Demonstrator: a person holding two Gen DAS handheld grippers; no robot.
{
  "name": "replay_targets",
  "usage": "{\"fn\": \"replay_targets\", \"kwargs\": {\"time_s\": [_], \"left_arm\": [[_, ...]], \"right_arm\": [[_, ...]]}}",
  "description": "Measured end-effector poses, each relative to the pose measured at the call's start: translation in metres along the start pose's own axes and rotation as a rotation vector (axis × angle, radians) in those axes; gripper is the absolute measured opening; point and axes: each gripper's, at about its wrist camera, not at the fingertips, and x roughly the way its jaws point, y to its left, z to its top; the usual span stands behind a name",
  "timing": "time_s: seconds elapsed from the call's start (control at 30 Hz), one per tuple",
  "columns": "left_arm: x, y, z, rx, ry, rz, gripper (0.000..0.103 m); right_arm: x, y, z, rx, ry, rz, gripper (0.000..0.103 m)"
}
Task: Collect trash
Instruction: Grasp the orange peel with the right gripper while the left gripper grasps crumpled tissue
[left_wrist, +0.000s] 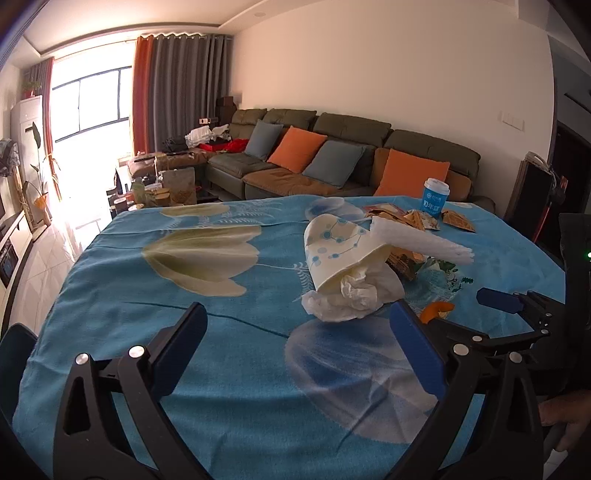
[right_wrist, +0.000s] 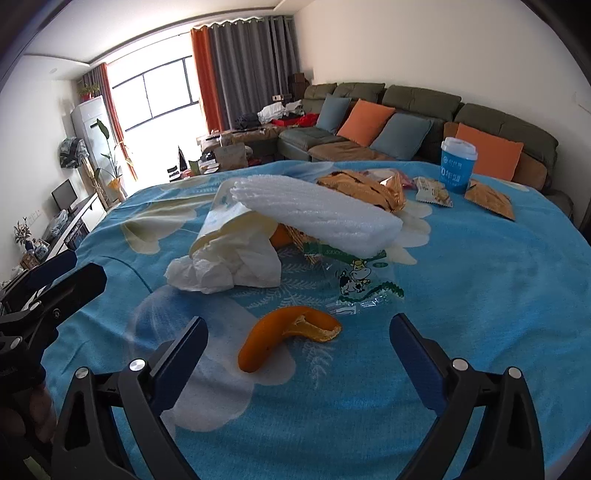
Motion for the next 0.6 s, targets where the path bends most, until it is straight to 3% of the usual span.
{"fn": "replay_targets", "kwargs": {"time_s": [0.2,0.37,0.6], "left_arm": [[0.026,-0.004,0.004,0.005,0.055,-0.022,0.097],[0.042,-0.010,0.008,0.014,0.102,-0.040,0.097],[0.063,-0.023,0.013,0.063,0.168,-0.059,0.097]], "right_arm": [[0.016,-0.001,0.001,0.001,0.059,0.007,0.085],[0.025,-0.001,0.001,0.000,0.095,0.021,0.071],[0.026,-0.004,0.002,0.008,0.089,0.042,0.056]]}}
